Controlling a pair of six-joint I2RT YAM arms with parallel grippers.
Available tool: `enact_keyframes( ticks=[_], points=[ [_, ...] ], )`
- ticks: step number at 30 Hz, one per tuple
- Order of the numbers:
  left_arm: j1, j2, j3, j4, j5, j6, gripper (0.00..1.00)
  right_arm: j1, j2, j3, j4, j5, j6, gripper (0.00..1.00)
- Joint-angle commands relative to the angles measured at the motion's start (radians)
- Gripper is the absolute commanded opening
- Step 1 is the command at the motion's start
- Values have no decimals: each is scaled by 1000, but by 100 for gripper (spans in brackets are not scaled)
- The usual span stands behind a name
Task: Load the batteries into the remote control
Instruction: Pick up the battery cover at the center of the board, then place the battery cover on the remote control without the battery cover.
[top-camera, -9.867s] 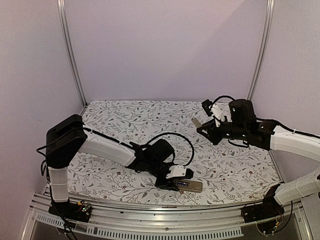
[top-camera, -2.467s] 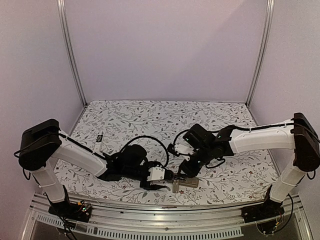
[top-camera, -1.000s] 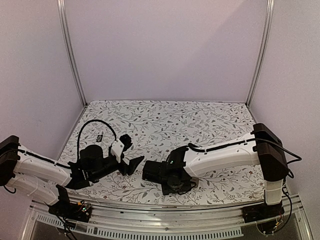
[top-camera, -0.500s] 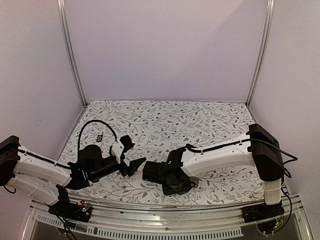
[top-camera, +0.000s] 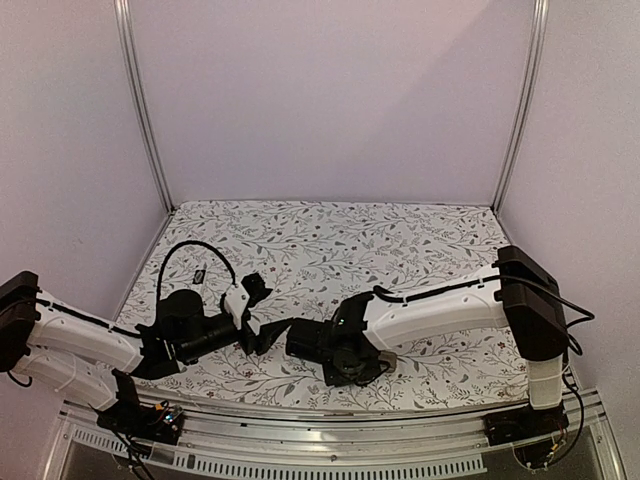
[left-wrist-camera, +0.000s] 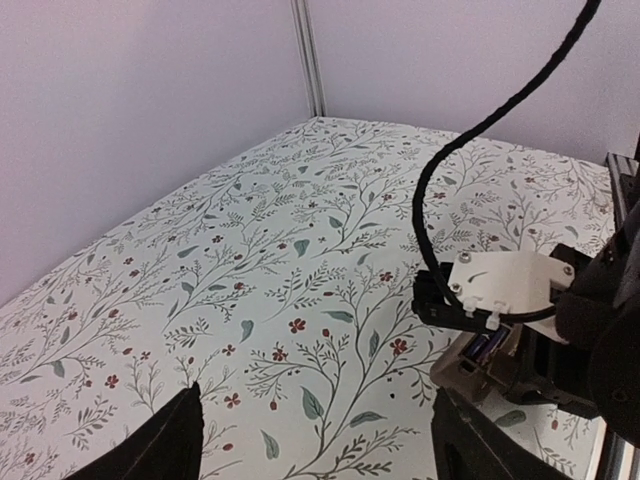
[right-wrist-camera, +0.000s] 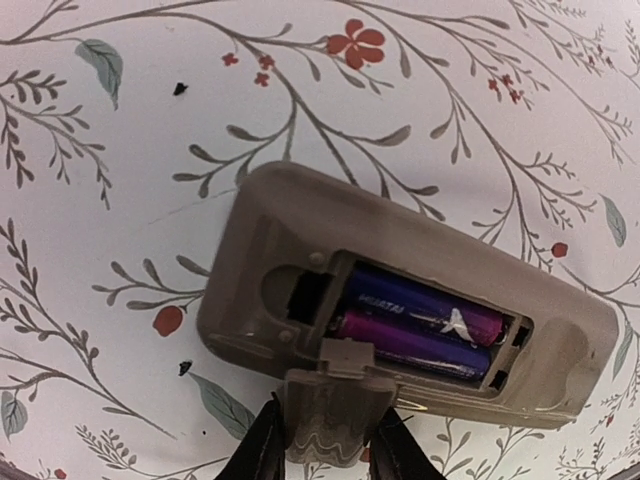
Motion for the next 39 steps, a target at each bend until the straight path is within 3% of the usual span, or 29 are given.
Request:
enact_keyframes(
  ticks=[1,7,13,17,21,26,30,35,39],
  points=[
    [12,5,-12,14,20,12,78,-17,13,-33,3,2,-6,24],
    [12,3,-8,15,28,14,78,-15,-15,-50,14,12,-1,14],
    [12,-25,-27,40,32,-6,78,-14,-101,-120,193,-48,-144,12],
    [12,-48,-29,32,31,-19,78,-15,-193,-135,244,-105,-361,12],
    [13,-71,-38,31,29,-27,78,-42,-276,-143,246,-210,-700,11],
    [17,-88,-51,20,19,-32,78,-158,-327,-137,192,-409,-989,10],
    [23,-128,-86,48,26,-22,79,-237,-375,-146,168,-532,-1340,14],
    [36,-130,-108,68,41,-19,78,-287,-303,-35,6,-565,-1650,16],
    [36,-83,-122,99,154,43,77,-291,-178,16,-88,-508,-1739,18]
  ],
)
